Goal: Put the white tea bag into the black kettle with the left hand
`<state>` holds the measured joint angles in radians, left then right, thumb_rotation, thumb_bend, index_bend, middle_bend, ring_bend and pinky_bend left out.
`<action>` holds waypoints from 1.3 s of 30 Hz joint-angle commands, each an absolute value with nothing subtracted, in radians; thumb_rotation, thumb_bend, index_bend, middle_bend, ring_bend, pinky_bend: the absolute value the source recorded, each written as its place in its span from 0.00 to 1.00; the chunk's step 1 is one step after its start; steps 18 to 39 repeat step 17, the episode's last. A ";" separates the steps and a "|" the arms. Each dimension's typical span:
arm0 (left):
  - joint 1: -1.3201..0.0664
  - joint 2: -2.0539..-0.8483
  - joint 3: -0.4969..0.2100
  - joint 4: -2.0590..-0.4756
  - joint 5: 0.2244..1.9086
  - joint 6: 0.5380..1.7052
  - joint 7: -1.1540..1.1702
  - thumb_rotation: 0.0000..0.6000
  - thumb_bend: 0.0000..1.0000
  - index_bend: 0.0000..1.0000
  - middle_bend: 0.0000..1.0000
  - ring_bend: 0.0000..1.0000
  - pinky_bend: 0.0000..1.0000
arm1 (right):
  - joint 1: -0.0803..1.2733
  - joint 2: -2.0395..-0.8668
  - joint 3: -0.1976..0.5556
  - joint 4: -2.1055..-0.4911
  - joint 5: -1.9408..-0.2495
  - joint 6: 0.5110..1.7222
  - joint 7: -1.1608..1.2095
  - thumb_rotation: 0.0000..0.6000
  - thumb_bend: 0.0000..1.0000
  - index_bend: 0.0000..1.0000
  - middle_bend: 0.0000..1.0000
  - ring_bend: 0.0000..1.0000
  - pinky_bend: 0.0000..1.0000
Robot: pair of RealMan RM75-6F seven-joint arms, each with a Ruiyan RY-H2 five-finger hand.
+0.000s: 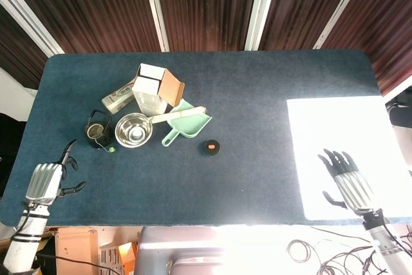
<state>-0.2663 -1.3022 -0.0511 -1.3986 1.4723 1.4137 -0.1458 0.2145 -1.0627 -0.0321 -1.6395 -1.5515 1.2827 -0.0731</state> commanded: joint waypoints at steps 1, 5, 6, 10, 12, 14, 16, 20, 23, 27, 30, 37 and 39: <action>-0.213 -1.209 0.001 -1.447 1.570 1.500 -0.244 1.00 0.00 0.00 0.03 0.03 0.24 | 0.197 -1.048 -0.030 -1.670 -1.529 1.297 -0.111 1.00 0.26 0.00 0.00 0.00 0.00; -0.158 -1.237 0.026 -1.347 1.682 1.657 -0.281 1.00 0.00 0.00 0.00 0.00 0.11 | 0.169 -1.035 -0.035 -1.701 -1.535 1.337 -0.117 1.00 0.26 0.00 0.00 0.00 0.00; -0.145 -1.254 0.031 -1.320 1.691 1.677 -0.251 1.00 0.00 0.00 0.00 0.00 0.11 | 0.162 -1.035 -0.037 -1.702 -1.539 1.350 -0.114 1.00 0.26 0.00 0.00 0.00 0.00; -0.116 -1.285 0.056 -1.302 1.684 1.662 -0.190 1.00 0.01 0.00 0.00 0.00 0.10 | 0.131 -1.048 -0.038 -1.680 -1.545 1.395 -0.088 1.00 0.26 0.00 0.00 0.00 0.00; -0.120 -1.249 0.081 -1.349 1.675 1.598 -0.140 1.00 0.00 0.00 0.00 0.00 0.10 | 0.126 -1.058 -0.035 -1.666 -1.536 1.398 -0.084 1.00 0.26 0.00 0.00 0.00 0.00; -0.124 -1.223 0.084 -1.391 1.674 1.581 -0.130 1.00 0.00 0.00 0.00 0.00 0.10 | 0.125 -1.062 -0.032 -1.660 -1.535 1.398 -0.089 1.00 0.26 0.00 0.00 0.00 0.00; -0.121 -1.213 0.078 -1.406 1.670 1.587 -0.116 1.00 0.01 0.00 0.00 0.00 0.10 | 0.124 -1.064 -0.031 -1.659 -1.536 1.398 -0.091 1.00 0.26 0.00 0.00 0.00 0.00; -0.117 -1.212 0.075 -1.410 1.669 1.594 -0.111 1.00 0.01 0.00 0.00 0.00 0.10 | 0.124 -1.066 -0.030 -1.658 -1.537 1.398 -0.094 1.00 0.26 0.00 0.00 0.00 0.00; -0.117 -1.212 0.075 -1.410 1.669 1.594 -0.111 1.00 0.01 0.00 0.00 0.00 0.10 | 0.124 -1.066 -0.030 -1.658 -1.537 1.398 -0.094 1.00 0.26 0.00 0.00 0.00 0.00; -0.117 -1.212 0.075 -1.410 1.669 1.594 -0.111 1.00 0.01 0.00 0.00 0.00 0.10 | 0.124 -1.066 -0.030 -1.658 -1.537 1.398 -0.094 1.00 0.26 0.00 0.00 0.00 0.00; -0.117 -1.212 0.075 -1.410 1.669 1.594 -0.111 1.00 0.01 0.00 0.00 0.00 0.10 | 0.124 -1.066 -0.030 -1.658 -1.537 1.398 -0.094 1.00 0.26 0.00 0.00 0.00 0.00; -0.117 -1.212 0.075 -1.410 1.669 1.594 -0.111 1.00 0.01 0.00 0.00 0.00 0.10 | 0.124 -1.066 -0.030 -1.658 -1.537 1.398 -0.094 1.00 0.26 0.00 0.00 0.00 0.00; -0.117 -1.212 0.075 -1.410 1.669 1.594 -0.111 1.00 0.01 0.00 0.00 0.00 0.10 | 0.124 -1.066 -0.030 -1.658 -1.537 1.398 -0.094 1.00 0.26 0.00 0.00 0.00 0.00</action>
